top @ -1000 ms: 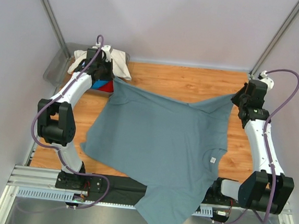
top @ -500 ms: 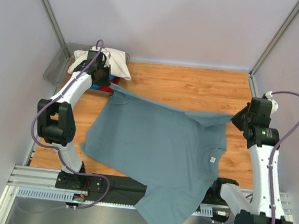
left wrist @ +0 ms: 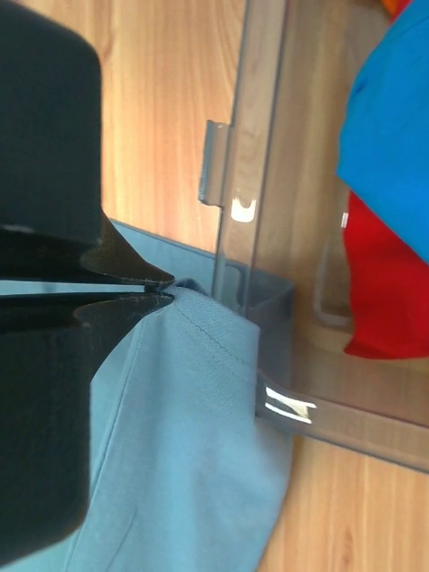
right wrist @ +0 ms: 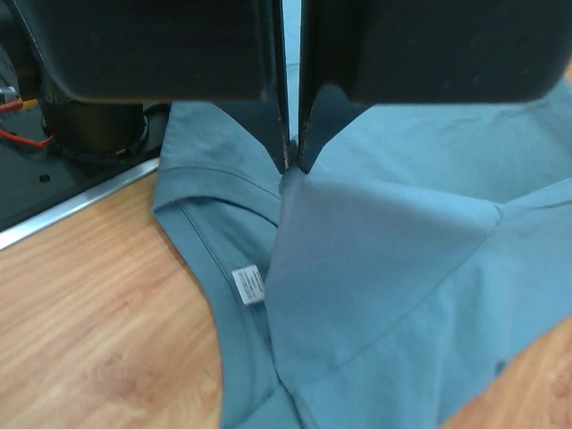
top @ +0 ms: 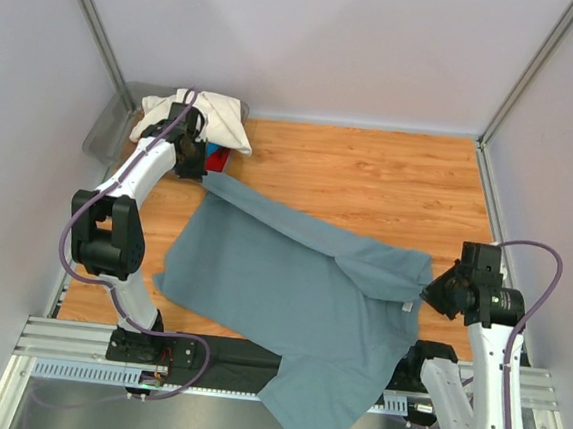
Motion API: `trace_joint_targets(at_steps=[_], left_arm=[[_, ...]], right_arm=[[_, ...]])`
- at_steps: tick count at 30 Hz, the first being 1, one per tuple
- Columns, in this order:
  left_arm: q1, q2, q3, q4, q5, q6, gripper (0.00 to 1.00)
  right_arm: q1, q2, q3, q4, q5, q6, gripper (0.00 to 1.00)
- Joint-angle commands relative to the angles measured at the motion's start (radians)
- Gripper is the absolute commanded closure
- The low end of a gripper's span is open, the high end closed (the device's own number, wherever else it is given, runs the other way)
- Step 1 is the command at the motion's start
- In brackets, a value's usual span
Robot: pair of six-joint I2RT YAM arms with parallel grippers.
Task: Fold and stack the t-shirts
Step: Flatten the tshirt out
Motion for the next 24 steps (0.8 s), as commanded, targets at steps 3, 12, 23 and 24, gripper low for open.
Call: trace_joint_targets(at_steps=[3, 12, 23, 24], left_arm=[[0.001, -0.048, -0.065, -0.050, -0.051, -0.008, 1.00], [0.001, -0.034, -0.101, -0.064, -0.080, -0.036, 1.00], [0.001, 0.041, -0.122, -0.087, -0.097, -0.065, 1.00], [0.001, 0.046, -0.125, -0.085, -0.098, -0.067, 1.00]], right_arm=[[0.002, -0.043, -0.046, -0.091, -0.034, 0.042, 1.00], [0.002, -0.032, -0.043, -0.110, -0.019, 0.018, 1.00], [0.002, -0.009, -0.042, -0.110, -0.031, -0.001, 0.95], [0.002, -0.008, -0.042, -0.108, -0.031, -0.002, 0.95]])
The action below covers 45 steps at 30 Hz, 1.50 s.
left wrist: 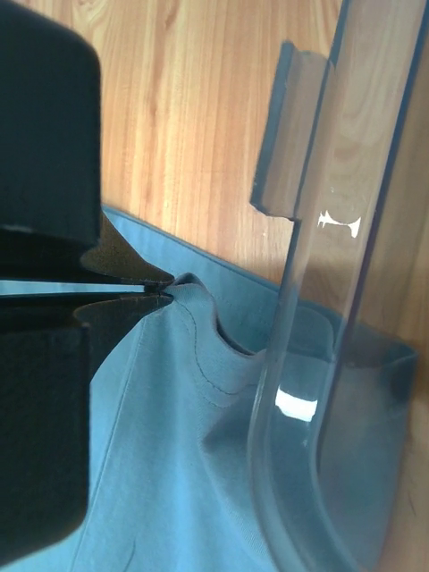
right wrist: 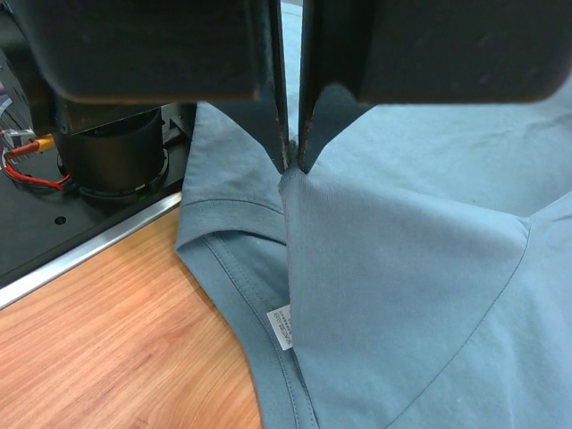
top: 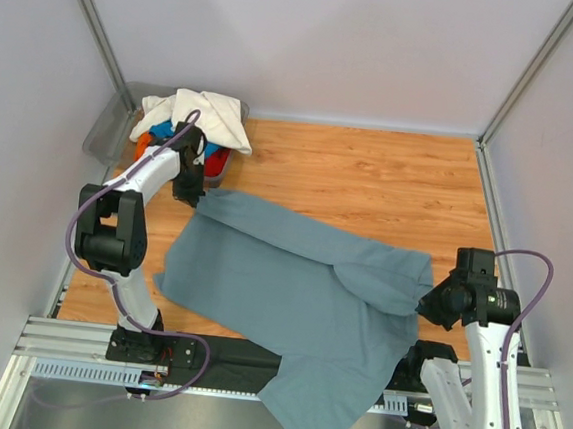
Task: Fold and stack the t-shirts
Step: Flatten the tshirt out
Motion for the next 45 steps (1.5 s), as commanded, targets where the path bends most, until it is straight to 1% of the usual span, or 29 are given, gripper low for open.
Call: trace_joint_targets(at_steps=[1, 7, 8, 11, 15, 18, 22, 23, 25, 26, 29, 30, 32, 33, 35, 36, 39, 41, 42, 43, 45], left_arm=[[0.001, 0.023, -0.004, -0.020, -0.030, -0.015, 1.00], [0.001, 0.016, -0.001, 0.003, 0.006, -0.032, 1.00], [0.001, 0.011, 0.005, 0.010, 0.012, -0.035, 1.00], [0.001, 0.029, 0.052, 0.007, 0.006, -0.033, 1.00], [0.001, 0.077, 0.106, -0.016, 0.003, -0.027, 1.00], [0.001, 0.069, 0.121, -0.014, 0.049, -0.038, 1.00], [0.001, 0.011, 0.147, 0.004, 0.118, -0.064, 1.00], [0.001, 0.005, 0.176, 0.009, 0.153, -0.064, 1.00], [0.001, -0.004, 0.212, 0.009, 0.180, -0.072, 1.00], [0.001, -0.014, 0.253, 0.007, 0.209, -0.078, 1.00], [-0.001, -0.037, 0.325, 0.004, 0.235, -0.092, 1.00], [-0.001, -0.044, 0.344, 0.000, 0.239, -0.093, 1.00], [-0.001, -0.075, 0.402, -0.011, 0.250, -0.104, 1.00], [-0.001, -0.090, 0.419, -0.012, 0.249, -0.107, 1.00], [-0.001, -0.135, 0.480, -0.017, 0.249, -0.119, 1.00], [-0.001, -0.152, 0.503, -0.025, 0.250, -0.122, 1.00], [-0.001, -0.233, 0.586, -0.020, 0.241, -0.128, 1.00], [-0.001, -0.306, 0.626, -0.002, 0.243, -0.128, 1.00], [-0.001, -0.329, 0.643, 0.007, 0.243, -0.128, 1.00], [-0.001, -0.374, 0.657, 0.015, 0.243, -0.130, 1.00], [-0.001, -0.415, 0.693, 0.030, 0.246, -0.136, 1.00]], right_arm=[[0.002, 0.003, 0.016, -0.010, -0.003, -0.021, 0.95], [0.002, 0.044, 0.048, 0.024, 0.008, -0.033, 0.96], [0.002, 0.066, 0.059, 0.030, 0.043, -0.041, 0.96], [0.002, 0.110, 0.099, 0.052, 0.046, -0.052, 0.97], [0.002, 0.121, 0.093, 0.069, 0.038, -0.055, 0.97], [0.001, 0.132, 0.116, 0.076, 0.072, -0.072, 0.98], [-0.001, 0.187, 0.222, 0.108, 0.123, -0.093, 1.00], [-0.001, 0.222, 0.279, 0.121, 0.132, -0.099, 1.00], [-0.006, 0.262, 0.341, 0.128, 0.141, -0.101, 0.99], [-0.007, 0.302, 0.422, 0.128, 0.140, -0.107, 1.00], [-0.009, 0.371, 0.550, 0.118, 0.143, -0.121, 0.99], [-0.009, 0.383, 0.637, 0.112, 0.146, -0.124, 0.99], [-0.009, 0.411, 0.712, 0.115, 0.137, -0.138, 1.00], [-0.009, 0.413, 0.786, 0.121, 0.129, -0.142, 0.99], [-0.009, 0.407, 0.855, 0.133, 0.114, -0.142, 1.00], [-0.009, 0.405, 0.919, 0.136, 0.108, -0.141, 1.00], [-0.009, 0.376, 1.053, 0.170, 0.042, -0.132, 1.00], [-0.009, 0.333, 1.108, 0.211, 0.025, -0.129, 1.00], [-0.009, 0.319, 1.140, 0.228, -0.025, -0.126, 1.00], [-0.009, 0.289, 1.195, 0.248, -0.038, -0.129, 1.00], [-0.009, 0.262, 1.254, 0.288, -0.038, -0.130, 1.00]])
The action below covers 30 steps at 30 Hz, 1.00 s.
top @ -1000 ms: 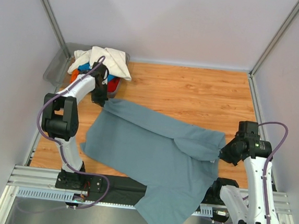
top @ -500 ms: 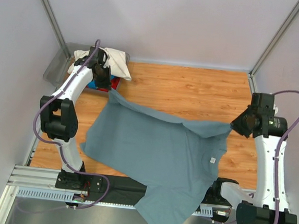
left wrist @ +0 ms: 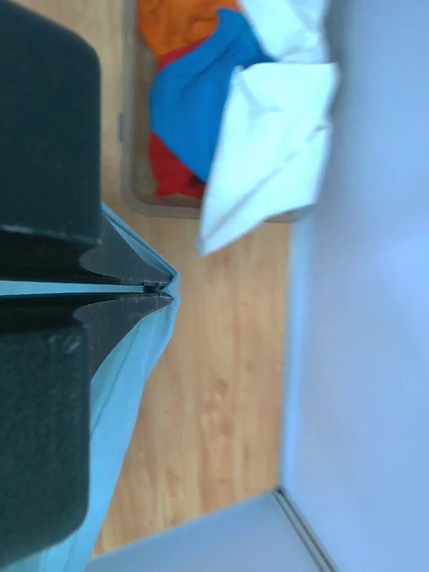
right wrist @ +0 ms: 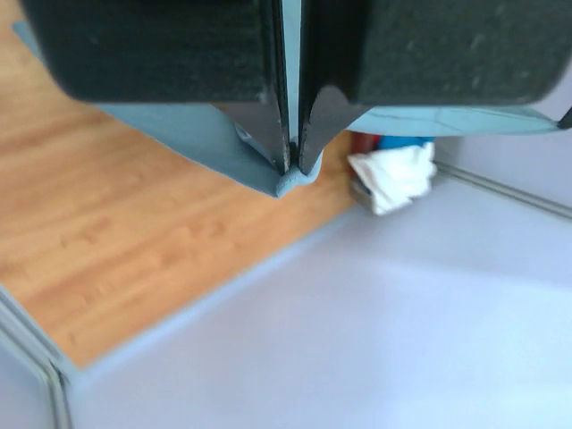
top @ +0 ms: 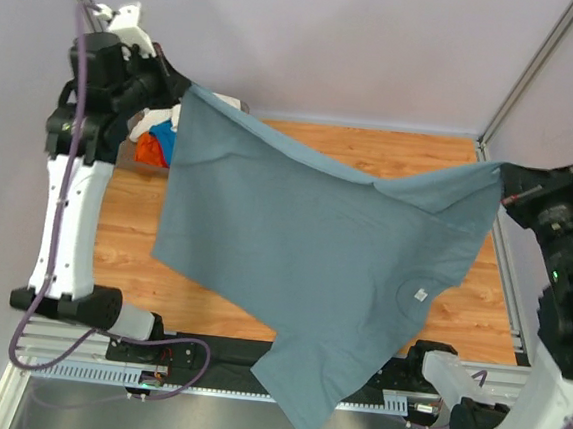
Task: Fold and stack the t-shirts
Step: Flatten the tshirt out
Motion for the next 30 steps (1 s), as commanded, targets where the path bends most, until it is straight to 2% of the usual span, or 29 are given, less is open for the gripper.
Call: trace_joint_targets(at_steps=[1, 5, 9, 13, 14, 19, 24, 30], left_arm=[[-0.001, -0.142, 0.079, 0.079, 0.021, -0.028, 1.00], [-0.001, -0.282, 0.030, 0.183, 0.044, -0.068, 1.00], [-0.001, -0.403, 0.006, 0.266, 0.075, -0.113, 1.00], [-0.001, -0.444, 0.003, 0.298, 0.095, -0.160, 1.00], [-0.001, -0.451, 0.004, 0.314, 0.100, -0.170, 1.00], [-0.001, -0.432, 0.099, 0.283, 0.118, -0.173, 1.00], [-0.001, -0.402, 0.080, 0.268, 0.068, -0.147, 1.00], [-0.001, -0.294, 0.090, 0.349, 0.020, -0.142, 1.00]], right_arm=[[-0.007, -0.084, 0.125, 0.130, -0.032, -0.024, 1.00], [-0.007, -0.109, 0.239, 0.235, 0.043, -0.074, 1.00], [-0.004, -0.149, 0.227, 0.410, 0.149, -0.149, 1.00], [0.007, -0.163, 0.225, 0.574, 0.252, -0.244, 1.00], [0.015, -0.166, 0.212, 0.669, 0.266, -0.280, 1.00], [0.065, -0.111, 0.159, 0.930, 0.310, -0.380, 1.00], [0.067, 0.027, 0.100, 1.025, 0.295, -0.410, 1.00], [0.067, 0.203, 0.155, 1.117, 0.280, -0.408, 1.00]])
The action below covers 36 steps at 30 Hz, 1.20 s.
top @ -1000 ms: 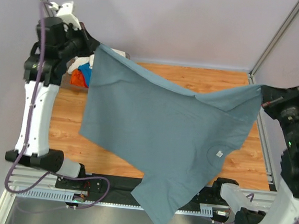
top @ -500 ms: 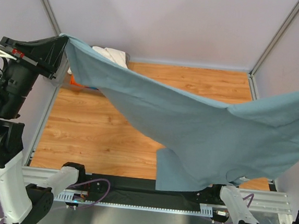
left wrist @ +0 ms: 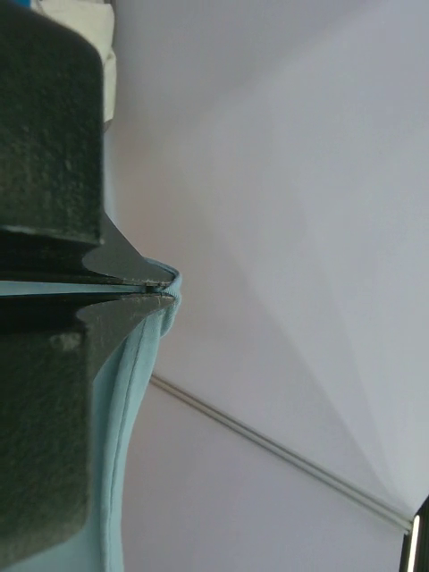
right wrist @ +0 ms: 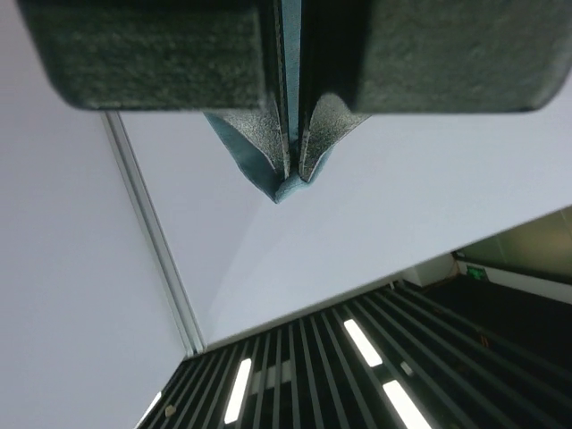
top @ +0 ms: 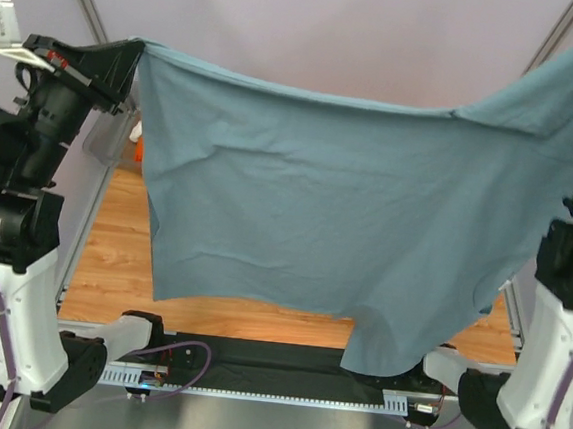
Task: Fold and stack the t-shirts
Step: Flatten the tshirt out
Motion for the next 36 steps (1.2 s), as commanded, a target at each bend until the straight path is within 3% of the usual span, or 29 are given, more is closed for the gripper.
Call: trace_joint_targets(at_steps=[1, 6, 10, 16, 28, 36], left_arm=[[-0.001, 0.095, 0.029, 0.078, -0.054, 0.008, 1.00], [-0.001, 0.252, 0.219, 0.075, -0.024, 0.005, 1.00], [-0.001, 0.283, 0.244, 0.095, -0.004, -0.012, 1.00], [-0.001, 0.212, 0.180, 0.096, 0.007, -0.017, 1.00], [-0.001, -0.033, 0.126, 0.069, 0.038, -0.050, 1.00], [-0.001, -0.029, 0.042, 0.130, 0.056, -0.098, 1.00]], right_arm=[[0.003, 0.102, 0.021, 0.125, 0.013, -0.038, 1.00], [-0.003, 0.185, 0.096, 0.173, 0.005, -0.067, 1.00], [-0.023, 0.194, 0.104, 0.190, -0.001, -0.047, 1.00], [-0.026, 0.113, 0.064, 0.171, 0.016, -0.053, 1.00], [-0.021, -0.212, 0.001, 0.128, 0.102, -0.111, 1.00], [0.002, -0.151, -0.025, 0.137, 0.099, -0.219, 0.99]])
